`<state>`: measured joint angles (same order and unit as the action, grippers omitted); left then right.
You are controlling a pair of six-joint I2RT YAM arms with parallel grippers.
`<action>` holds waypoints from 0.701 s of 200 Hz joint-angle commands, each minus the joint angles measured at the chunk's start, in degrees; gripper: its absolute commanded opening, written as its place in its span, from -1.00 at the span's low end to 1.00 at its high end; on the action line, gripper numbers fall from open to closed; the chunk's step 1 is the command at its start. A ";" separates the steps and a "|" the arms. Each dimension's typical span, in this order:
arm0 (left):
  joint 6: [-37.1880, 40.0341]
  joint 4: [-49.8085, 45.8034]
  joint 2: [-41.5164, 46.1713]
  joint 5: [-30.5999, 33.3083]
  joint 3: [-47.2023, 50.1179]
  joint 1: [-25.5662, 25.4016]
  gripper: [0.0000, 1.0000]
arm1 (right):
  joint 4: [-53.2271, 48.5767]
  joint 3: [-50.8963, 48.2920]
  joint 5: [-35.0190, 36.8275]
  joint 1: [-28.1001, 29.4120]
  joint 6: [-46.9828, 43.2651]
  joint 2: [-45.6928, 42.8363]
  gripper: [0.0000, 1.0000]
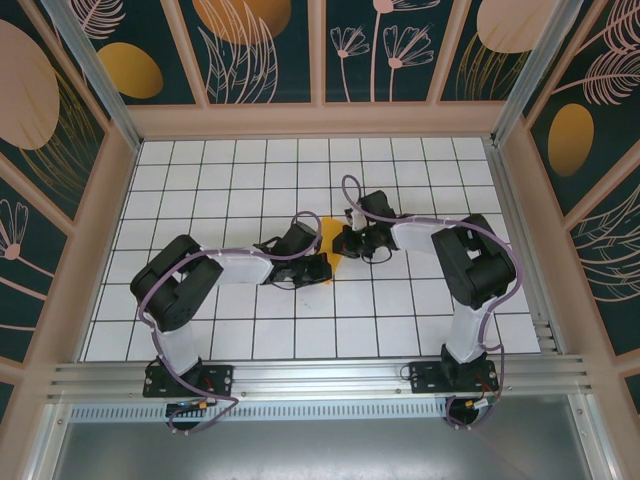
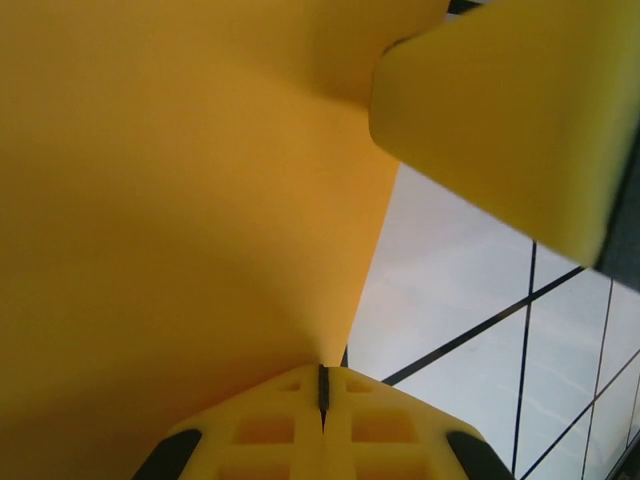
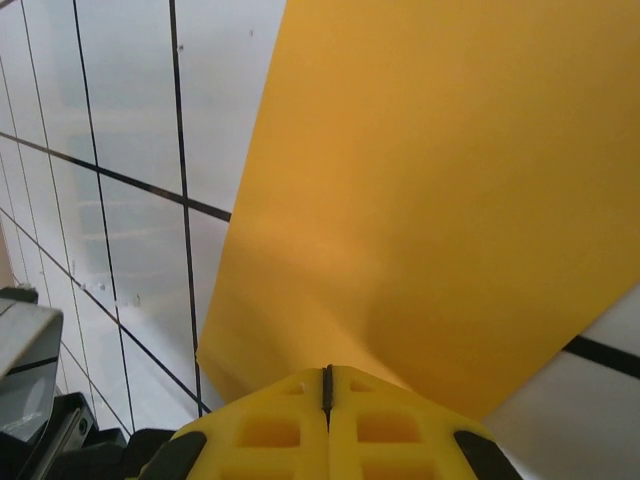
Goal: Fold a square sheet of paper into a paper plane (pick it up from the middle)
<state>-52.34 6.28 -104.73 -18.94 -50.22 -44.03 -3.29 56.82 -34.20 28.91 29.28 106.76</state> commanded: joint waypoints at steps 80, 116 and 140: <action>-1.03 -1.97 -1.53 1.45 1.11 0.12 -1.00 | -0.57 -3.08 -2.87 1.42 -0.23 0.43 -0.94; -0.50 -2.91 -1.53 1.45 1.35 0.09 -1.00 | -2.36 -1.42 0.02 0.55 -0.79 2.65 -0.94; -0.14 -3.73 -1.35 1.33 1.61 0.10 -1.00 | -3.28 -0.45 1.48 -1.51 -1.28 3.82 -0.94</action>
<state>-52.82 6.39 -104.75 -18.87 -50.13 -44.03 -4.23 55.05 -36.16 29.36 29.04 108.03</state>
